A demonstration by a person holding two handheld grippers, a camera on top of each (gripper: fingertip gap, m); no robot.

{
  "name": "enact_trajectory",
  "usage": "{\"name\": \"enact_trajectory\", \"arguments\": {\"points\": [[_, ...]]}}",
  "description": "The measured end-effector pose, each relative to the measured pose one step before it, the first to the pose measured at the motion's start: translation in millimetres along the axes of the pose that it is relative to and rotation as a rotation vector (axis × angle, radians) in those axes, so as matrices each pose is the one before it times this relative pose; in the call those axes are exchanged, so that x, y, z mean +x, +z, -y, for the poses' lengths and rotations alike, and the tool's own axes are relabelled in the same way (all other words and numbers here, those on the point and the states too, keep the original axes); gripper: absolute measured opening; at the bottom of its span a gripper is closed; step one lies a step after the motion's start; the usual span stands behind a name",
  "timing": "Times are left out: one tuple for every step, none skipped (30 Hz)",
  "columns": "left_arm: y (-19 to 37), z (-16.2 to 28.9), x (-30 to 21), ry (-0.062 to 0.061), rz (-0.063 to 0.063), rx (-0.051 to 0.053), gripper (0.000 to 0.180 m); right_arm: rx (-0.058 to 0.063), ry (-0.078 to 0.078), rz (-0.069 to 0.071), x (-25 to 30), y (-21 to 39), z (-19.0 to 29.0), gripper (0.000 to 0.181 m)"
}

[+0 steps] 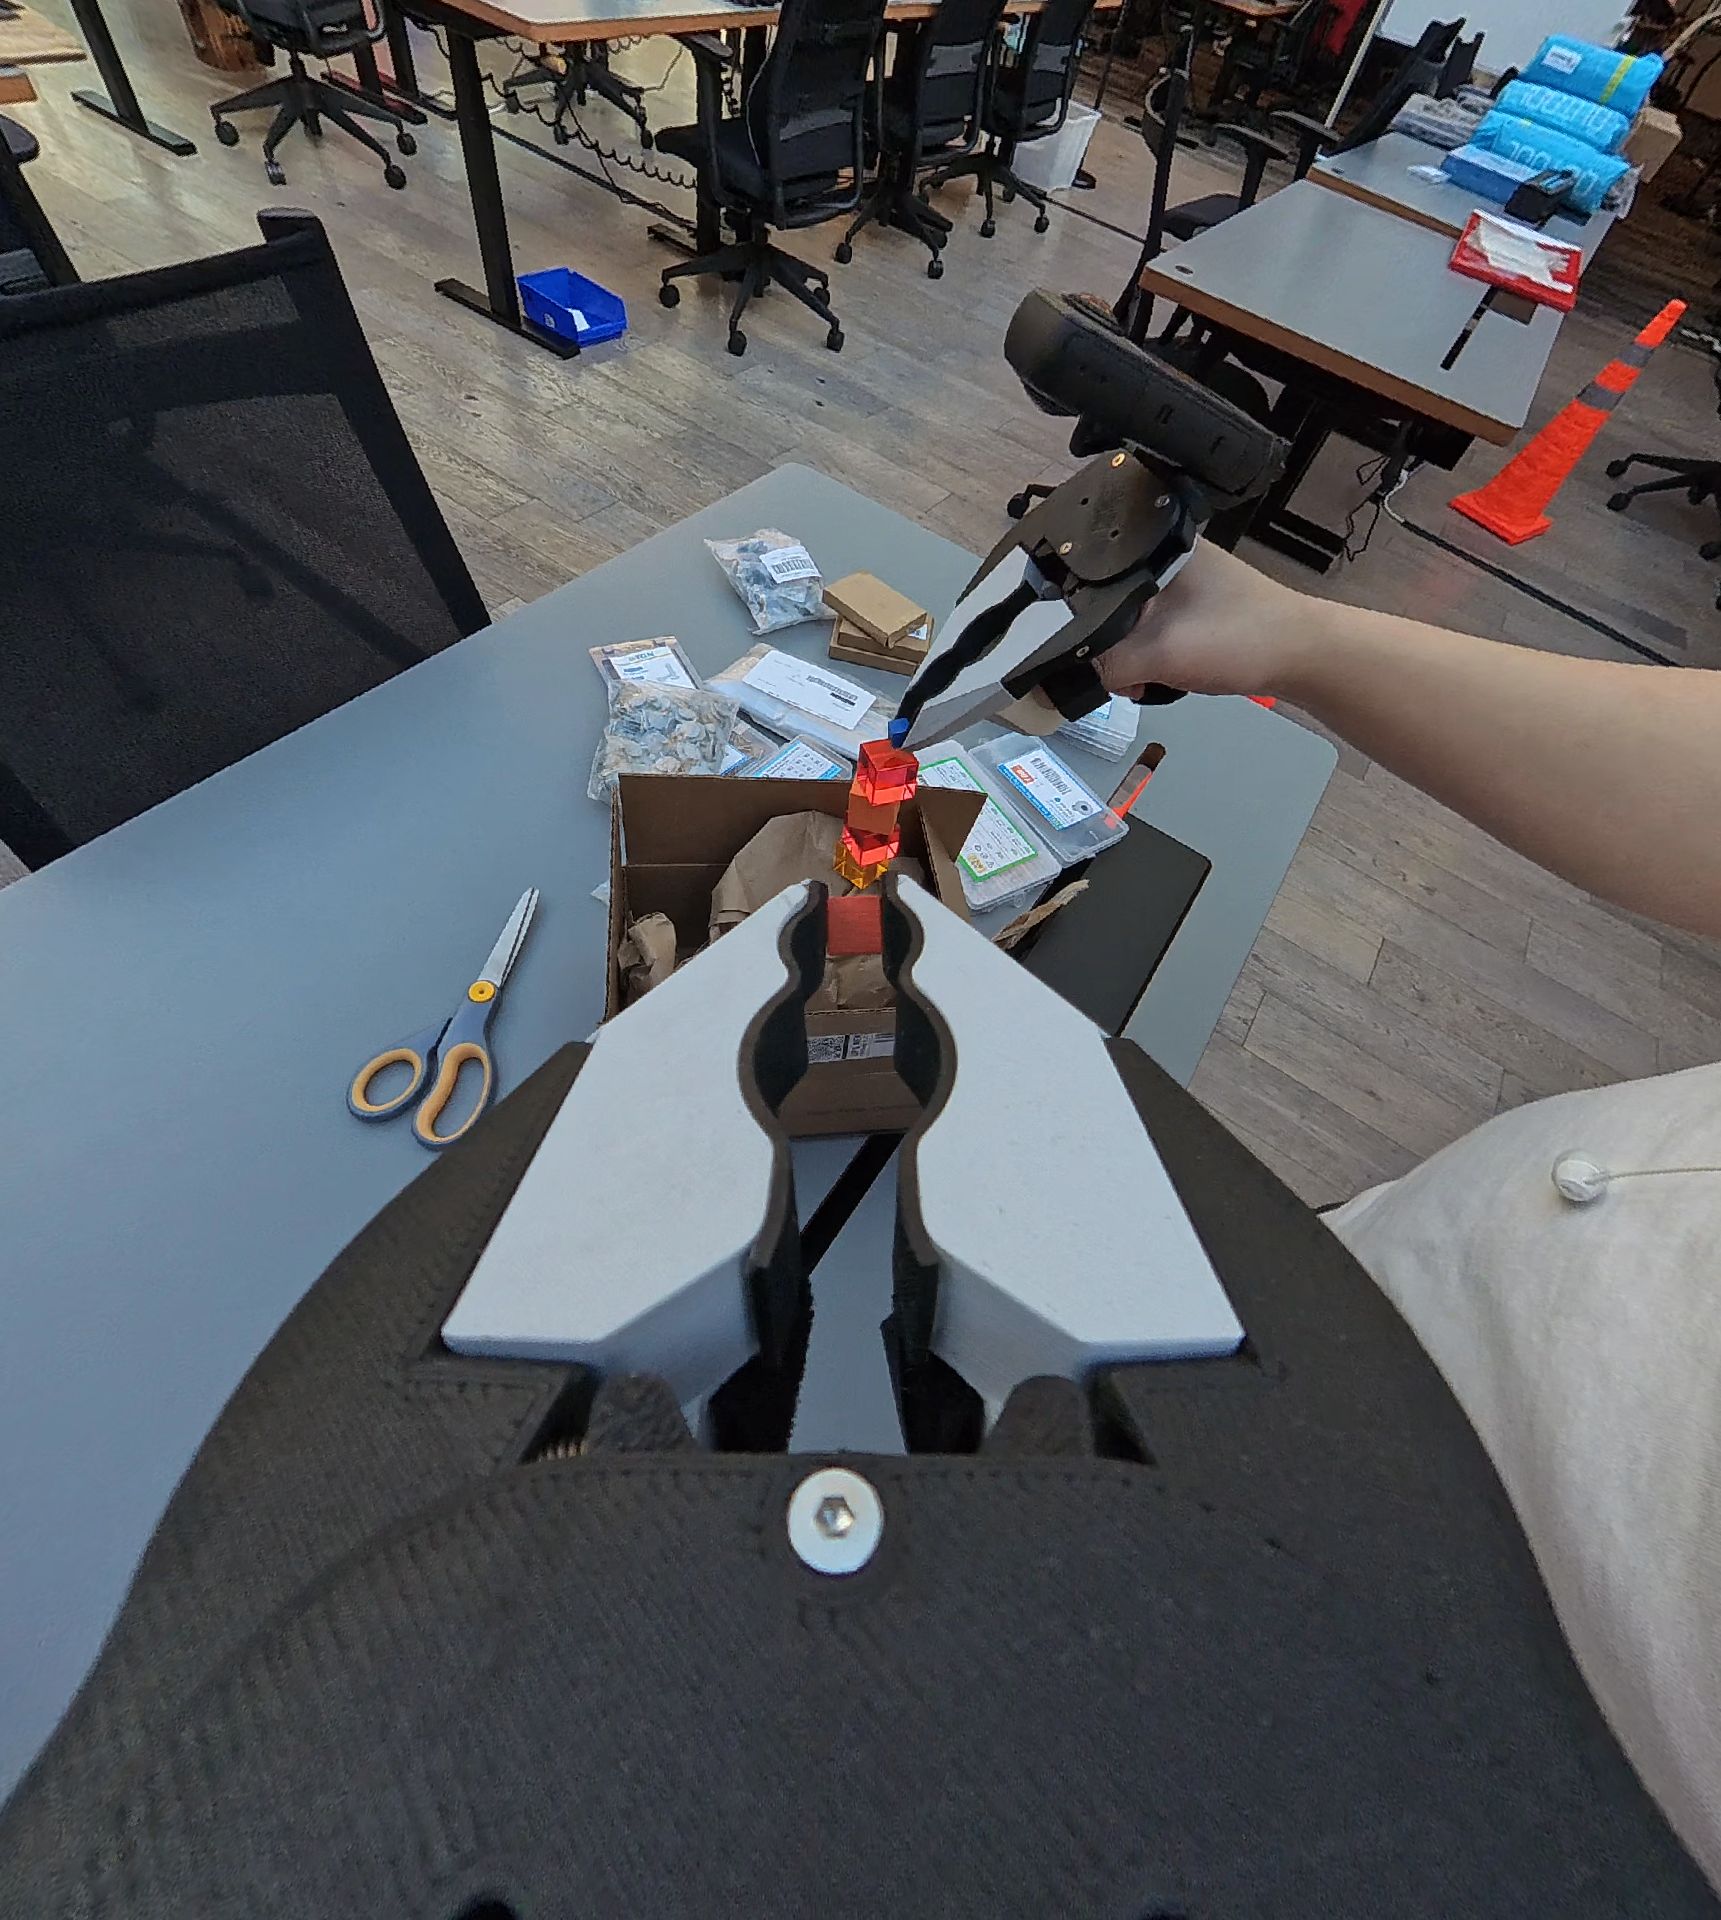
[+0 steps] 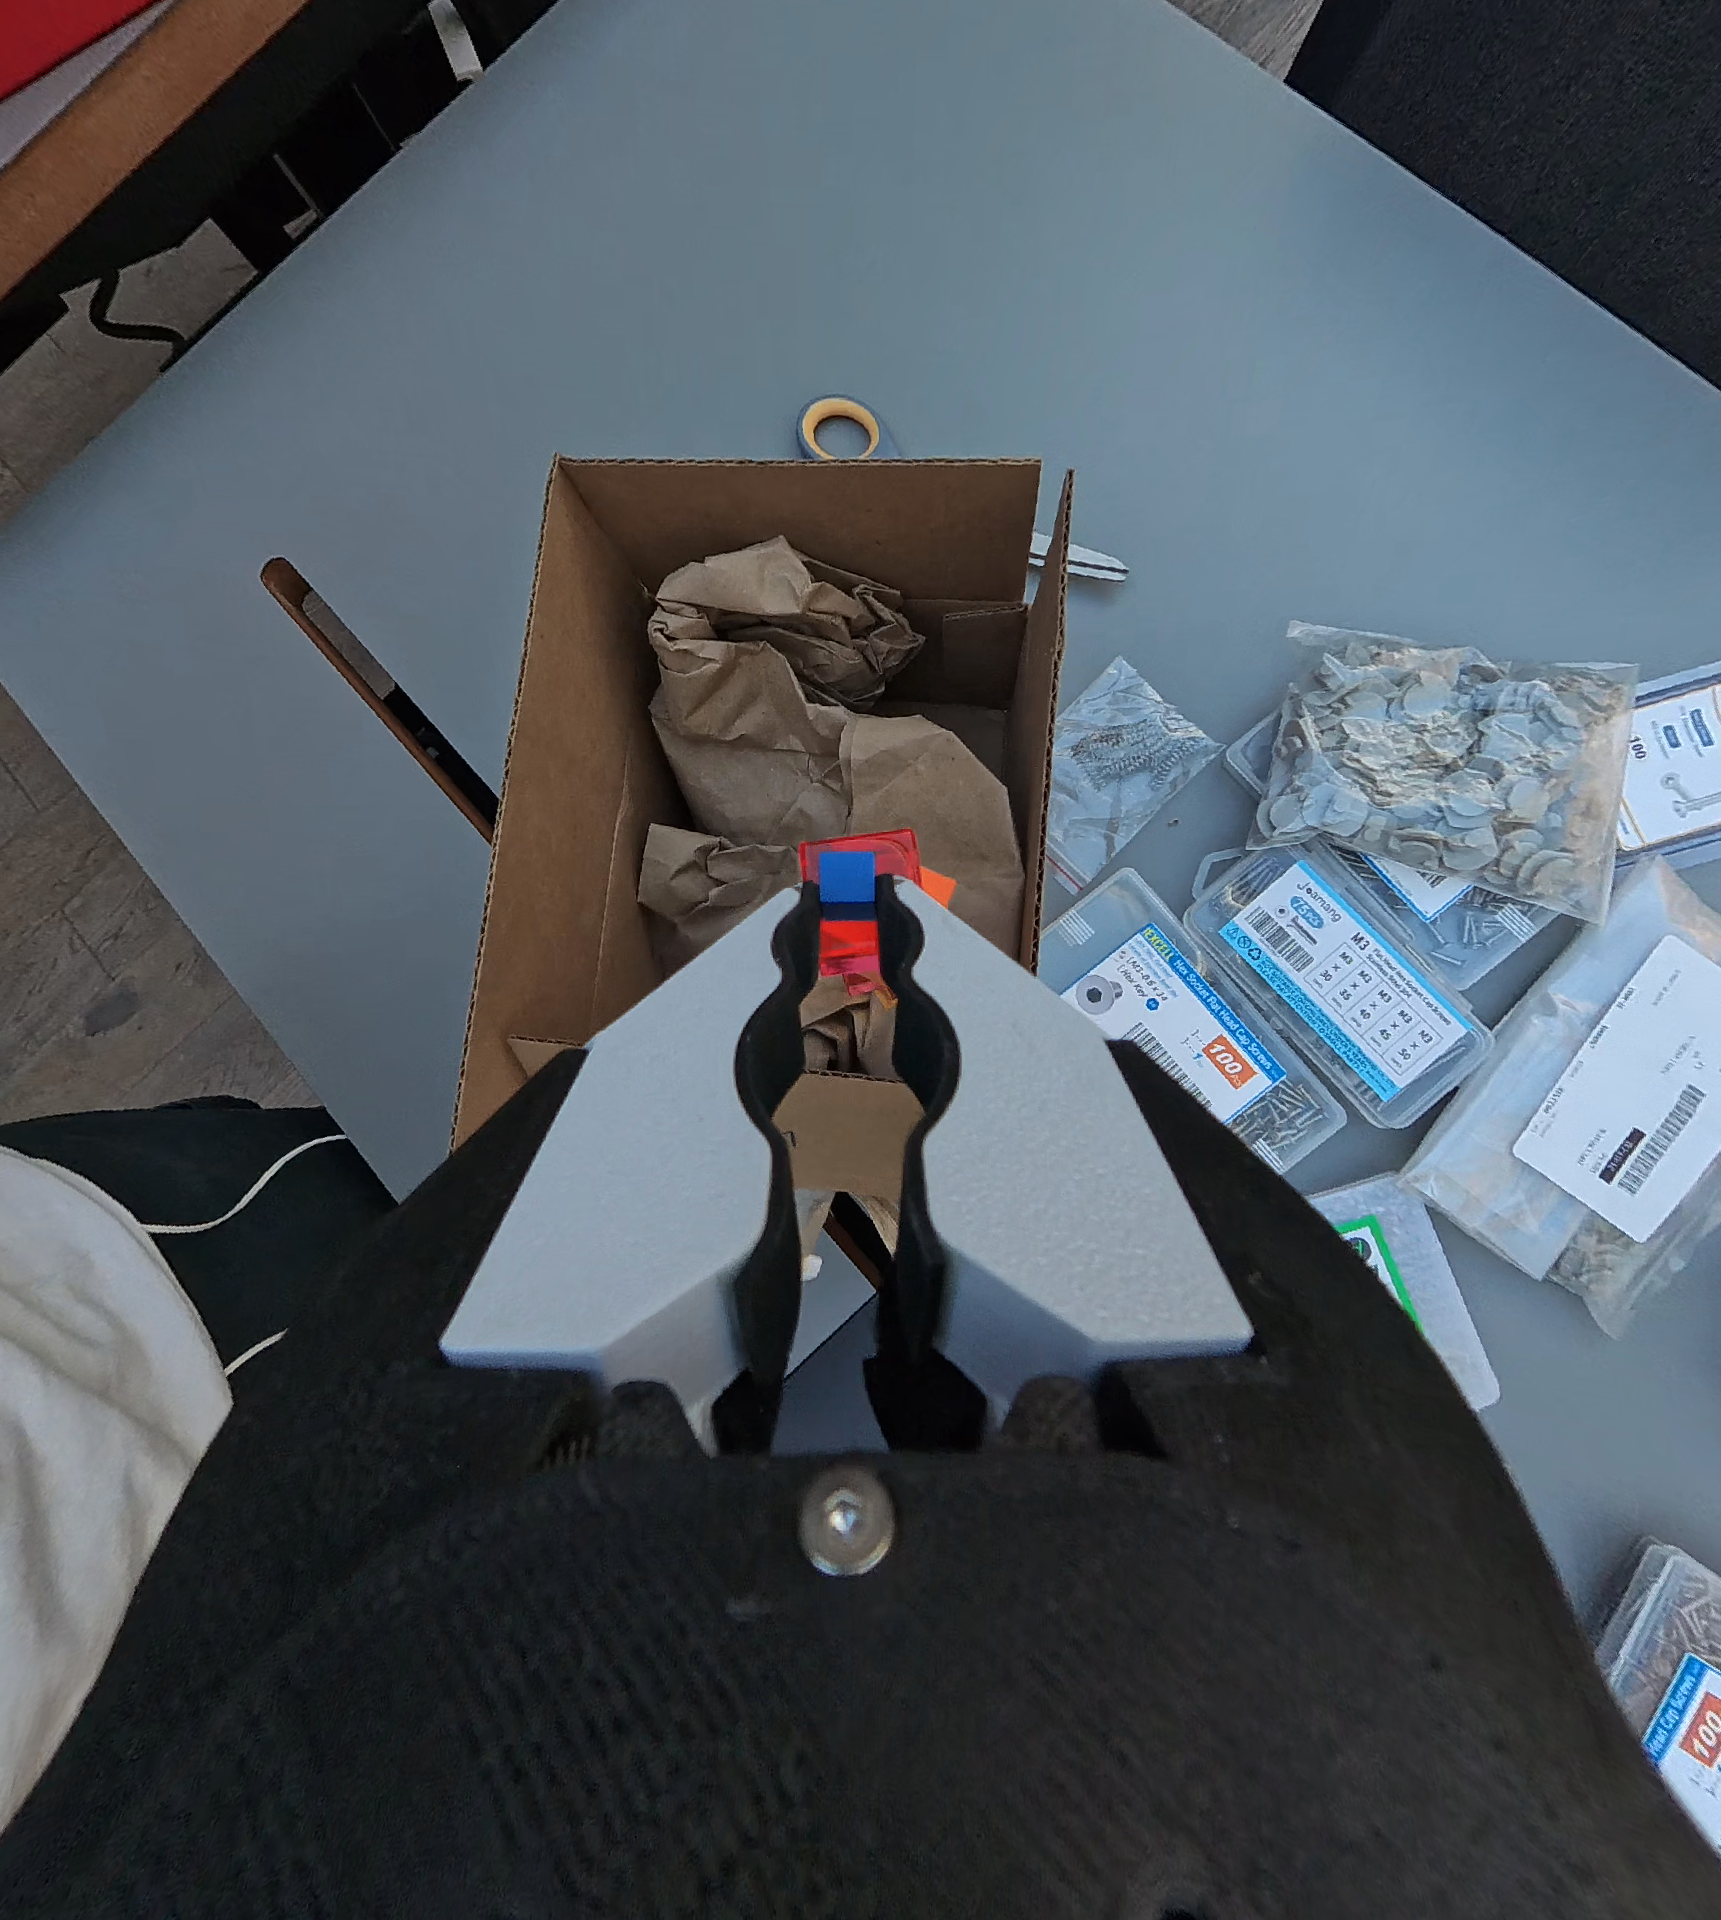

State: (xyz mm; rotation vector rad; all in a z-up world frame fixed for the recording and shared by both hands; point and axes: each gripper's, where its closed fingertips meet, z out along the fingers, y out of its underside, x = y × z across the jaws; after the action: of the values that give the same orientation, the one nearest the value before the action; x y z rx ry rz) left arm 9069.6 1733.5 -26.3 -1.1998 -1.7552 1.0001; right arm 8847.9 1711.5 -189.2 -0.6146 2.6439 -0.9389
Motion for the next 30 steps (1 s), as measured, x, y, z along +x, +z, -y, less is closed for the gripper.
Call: {"name": "enact_trajectory", "arguments": {"points": [[0.45,0.15,0.03,-0.0001,0.0001,-0.0003,0.008,-0.0017,-0.0003,0.0031,-0.25,-0.42,-0.4,0.009],[0.2,0.78,0.47,-0.0011,-0.0016,0.0036,0.008,0.0007,0.0032,0.003,-0.09,-0.6,0.22,0.009],[0.05,0.95,0.65,-0.0006,-0.0027,0.0048,0.008,0.0011,0.0029,0.0047,-0.52,-0.72,0.53,0.009],[0.27,0.46,0.69,0.0001,-0.0018,0.0029,0.008,0.0006,0.0018,0.0056,-0.73,-0.46,0.62,0.009],[0.36,0.12,0.13,0.0004,0.0,0.001,0.008,-0.0003,-0.0001,-0.0001,0.12,-0.17,0.42,0.009],[0.41,-0.12,0.1,-0.0004,-0.0003,0.0004,0.008,0.0004,-0.0001,-0.0028,0.6,-0.08,0.43,0.009],[0.53,-0.21,0.25,-0.0008,-0.0018,-0.0001,0.008,0.001,0.0011,0.0028,-0.25,0.18,0.62,0.008],[0.56,-0.31,0.06,-0.0004,-0.0012,-0.0012,0.008,-0.0007,0.0026,0.0031,-0.38,0.36,0.43,0.008],[0.2,-0.4,-0.34,0.0002,0.0013,-0.0026,0.008,-0.003,-0.0001,-0.0003,-0.04,0.36,-0.08,0.009],[-0.01,-0.31,-0.32,0.0012,0.0021,-0.0027,0.008,-0.0034,-0.0023,-0.0051,0.77,0.36,-0.57,0.008],[-0.22,0.06,-0.26,0.0021,0.0022,-0.0003,0.008,-0.0018,-0.0002,0.0,0.16,0.6,-0.46,0.009],[-0.57,0.3,-0.01,0.0018,0.0008,0.0013,0.008,-0.0038,0.0051,0.0004,0.41,0.46,-0.76,0.009],[-0.57,0.09,0.0,0.0004,-0.0004,0.001,0.008,-0.0026,0.0049,-0.0001,0.53,0.45,-0.69,0.009],[-0.65,0.07,-0.03,0.0001,-0.0008,0.0009,0.008,0.0007,0.0026,0.0019,0.03,0.08,-0.23,0.009],[-0.8,0.06,-0.11,0.0007,-0.001,0.0013,0.008,0.0036,0.0023,-0.0002,0.17,-0.2,0.34,0.009],[-0.69,-0.22,-0.37,-0.0001,0.0005,0.0002,0.008,0.0045,0.0011,0.0007,-0.21,-0.3,0.67,0.008],[-0.66,-0.3,-0.19,-0.0002,-0.0004,-0.0006,0.008,-0.0009,-0.0001,0.0026,-0.6,-0.04,0.16,0.009],[-0.56,-0.24,-0.22,0.0003,-0.0003,-0.0004,0.008,-0.0032,-0.0017,-0.0011,-0.04,0.23,-0.3,0.009],[-0.49,-0.28,-0.54,-0.0001,0.0021,0.0,0.008,-0.0022,-0.0026,-0.0017,0.01,0.34,-0.12,0.009],[-0.51,-0.02,-0.46,-0.0008,0.0011,0.0012,0.008,-0.0038,-0.0004,-0.0016,0.19,0.45,-0.32,0.009],[-0.52,0.31,0.07,-0.0008,-0.0018,0.0024,0.008,-0.0037,0.0019,0.0009,0.0,0.47,-0.38,0.009],[-0.56,0.4,-0.17,-0.0009,0.0,0.0024,0.008,-0.0015,0.0025,0.003,-0.35,0.41,-0.17,0.009],[-0.51,0.38,-0.46,0.0001,0.0025,0.0022,0.008,0.0007,0.0013,0.002,-0.25,0.3,0.12,0.009],[-0.36,0.38,-0.17,0.0004,0.0013,0.0019,0.008,-0.0034,-0.0011,-0.0017,0.09,0.18,-0.34,0.009],[-0.28,0.36,-0.06,-0.0002,-0.0003,0.0012,0.008,-0.0044,-0.0044,-0.0061,0.65,0.0,-0.51,0.009],[-0.25,0.11,0.0,-0.0001,-0.0004,0.0009,0.008,-0.0029,-0.0044,-0.0059,0.65,0.07,-0.16,0.01],[-0.19,0.06,-0.34,0.0,0.0008,-0.0001,0.008,-0.002,-0.0004,-0.0002,0.02,0.09,0.0,0.011],[-0.21,-0.13,-0.28,-0.0001,0.001,-0.0007,0.008,-0.0025,0.0026,0.0038,-0.42,0.06,-0.16,0.013],[-0.06,0.0,-0.22,-0.0003,0.0002,-0.0001,0.008,-0.0015,0.0048,0.0007,0.18,0.22,-0.16,0.014],[-0.18,0.05,-0.17,-0.0009,-0.0002,0.0007,0.008,-0.0017,0.0045,0.003,-0.12,0.07,-0.36,0.014]]}}
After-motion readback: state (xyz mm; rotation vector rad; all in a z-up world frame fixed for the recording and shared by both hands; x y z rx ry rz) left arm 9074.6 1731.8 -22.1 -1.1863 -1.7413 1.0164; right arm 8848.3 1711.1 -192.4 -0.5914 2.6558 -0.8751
